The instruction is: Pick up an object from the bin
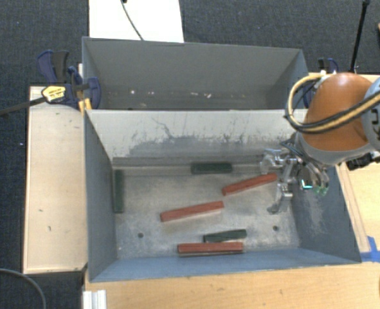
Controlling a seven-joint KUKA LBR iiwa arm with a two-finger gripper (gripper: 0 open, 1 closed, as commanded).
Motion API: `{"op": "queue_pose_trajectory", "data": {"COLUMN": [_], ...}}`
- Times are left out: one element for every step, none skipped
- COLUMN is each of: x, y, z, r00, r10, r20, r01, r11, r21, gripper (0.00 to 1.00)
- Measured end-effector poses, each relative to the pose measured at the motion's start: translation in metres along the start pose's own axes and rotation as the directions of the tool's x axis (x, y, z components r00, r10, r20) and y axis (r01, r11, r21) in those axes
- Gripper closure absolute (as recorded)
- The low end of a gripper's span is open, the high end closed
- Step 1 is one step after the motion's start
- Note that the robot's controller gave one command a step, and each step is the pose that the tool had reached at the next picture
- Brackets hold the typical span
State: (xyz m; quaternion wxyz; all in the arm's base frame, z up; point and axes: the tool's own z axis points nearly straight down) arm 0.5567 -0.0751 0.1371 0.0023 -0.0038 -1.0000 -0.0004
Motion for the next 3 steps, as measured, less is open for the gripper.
{"op": "queue_pose_trajectory", "data": {"x": [-0.03,-0.031,-0.022], "y": [-0.007,-0.007,-0.011], "z": [0.071,0.066,-0.096], "r00": [0.999,0.999,0.999], "r10": [0.044,0.04,0.048], "r20": [0.004,0.008,0.016], "r01": [-0.044,-0.04,-0.048], "r11": [0.999,0.999,0.999], "r21": [0.0,0.001,0.001], "gripper": [0.0,1.0,1.0]}}
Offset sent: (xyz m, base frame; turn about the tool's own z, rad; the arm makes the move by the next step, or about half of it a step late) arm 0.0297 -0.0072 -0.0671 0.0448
